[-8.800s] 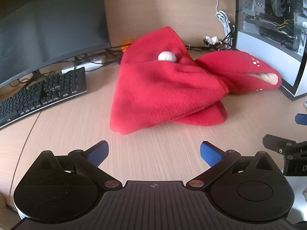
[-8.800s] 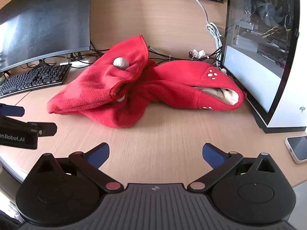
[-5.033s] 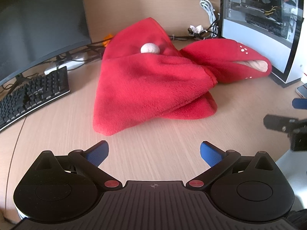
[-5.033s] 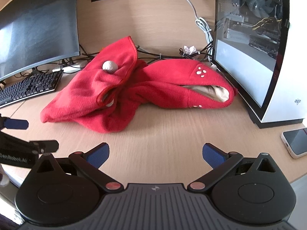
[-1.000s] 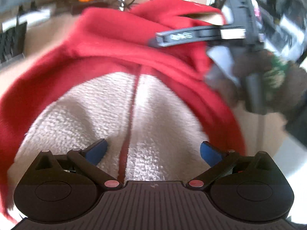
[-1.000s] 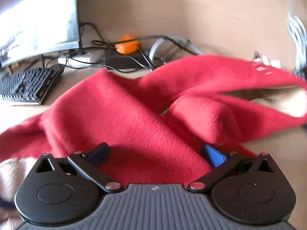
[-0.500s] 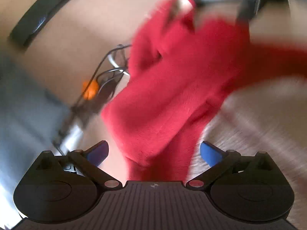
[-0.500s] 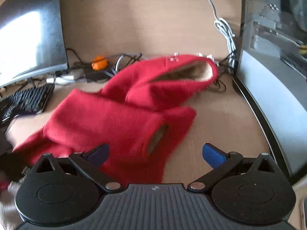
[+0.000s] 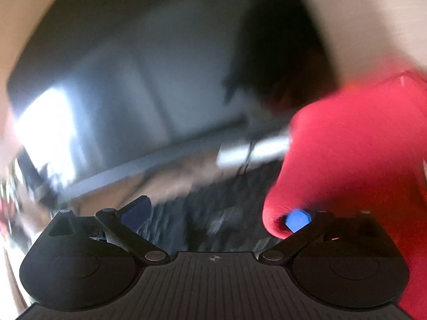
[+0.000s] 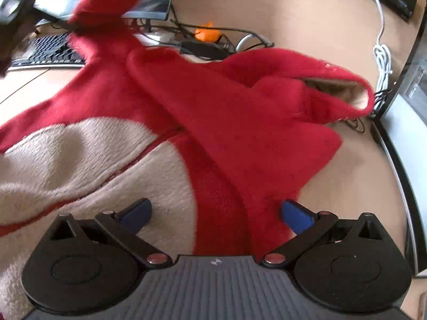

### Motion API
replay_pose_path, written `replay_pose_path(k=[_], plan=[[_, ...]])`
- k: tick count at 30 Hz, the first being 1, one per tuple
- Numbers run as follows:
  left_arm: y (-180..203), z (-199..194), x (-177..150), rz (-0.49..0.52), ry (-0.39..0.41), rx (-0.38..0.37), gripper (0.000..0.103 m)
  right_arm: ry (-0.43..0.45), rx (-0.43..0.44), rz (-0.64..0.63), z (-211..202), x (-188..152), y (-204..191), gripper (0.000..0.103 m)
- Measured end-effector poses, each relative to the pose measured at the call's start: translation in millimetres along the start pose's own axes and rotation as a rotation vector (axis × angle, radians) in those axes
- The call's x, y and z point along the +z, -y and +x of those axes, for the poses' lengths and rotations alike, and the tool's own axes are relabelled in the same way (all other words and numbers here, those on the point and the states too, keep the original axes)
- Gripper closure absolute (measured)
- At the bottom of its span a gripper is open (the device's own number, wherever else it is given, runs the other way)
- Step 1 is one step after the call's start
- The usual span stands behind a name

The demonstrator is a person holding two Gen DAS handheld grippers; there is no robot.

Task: Fold clothes

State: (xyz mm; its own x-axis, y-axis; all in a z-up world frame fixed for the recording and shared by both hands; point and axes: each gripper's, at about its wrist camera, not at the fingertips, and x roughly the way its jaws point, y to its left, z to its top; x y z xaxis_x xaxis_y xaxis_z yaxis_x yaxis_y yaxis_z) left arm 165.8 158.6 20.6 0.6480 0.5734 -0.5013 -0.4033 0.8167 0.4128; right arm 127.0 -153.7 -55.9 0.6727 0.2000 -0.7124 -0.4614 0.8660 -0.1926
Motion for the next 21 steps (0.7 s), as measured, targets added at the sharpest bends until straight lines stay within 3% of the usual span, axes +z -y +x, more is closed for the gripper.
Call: replay_pose_path(k=[4, 7, 10, 12, 15, 17, 21], plan=[[-26.9, 2.7, -20.0, -0.09, -0.089, -0.058, 0.0, 0.07, -0.116, -0.07, 7.6, 28.8, -6.4, 0.0], [-38.2, -7.1, -21.9, -0.17, -0.106, -0.099, 0.0, 0.057, -0.124, -0.117, 27.3, 48.6, -17.7, 0.0], [-35.3, -16.9, -16.2, -0.201, -0.085, -0.229, 0.0, 0.032, -0.136, -0.175, 52.0, 60.7, -34.6, 0.0], [-31.0, -22.6, -11.2, -0.212, -0.066, -0.328, 0.0, 0.052, -0.249, -0.16, 60.1, 68.1, -35.3, 0.0], [-12.2, -37.7, -4.3, -0.165, -0.033, -0.474, 0.0, 0.109, -0.448, 0.027, 47.4, 67.8, -5.8, 0.0], [6.4, -46.6, -0.8, -0.119, -0.015, -0.551, 0.0, 0.137, -0.596, 0.247, 22.4, 52.6, 29.8, 0.0], [44.3, -53.0, -4.6, -0.02, -0.014, -0.677, 0.0, 0.044, -0.809, 0.626, -25.9, -6.5, 95.7, 0.0]])
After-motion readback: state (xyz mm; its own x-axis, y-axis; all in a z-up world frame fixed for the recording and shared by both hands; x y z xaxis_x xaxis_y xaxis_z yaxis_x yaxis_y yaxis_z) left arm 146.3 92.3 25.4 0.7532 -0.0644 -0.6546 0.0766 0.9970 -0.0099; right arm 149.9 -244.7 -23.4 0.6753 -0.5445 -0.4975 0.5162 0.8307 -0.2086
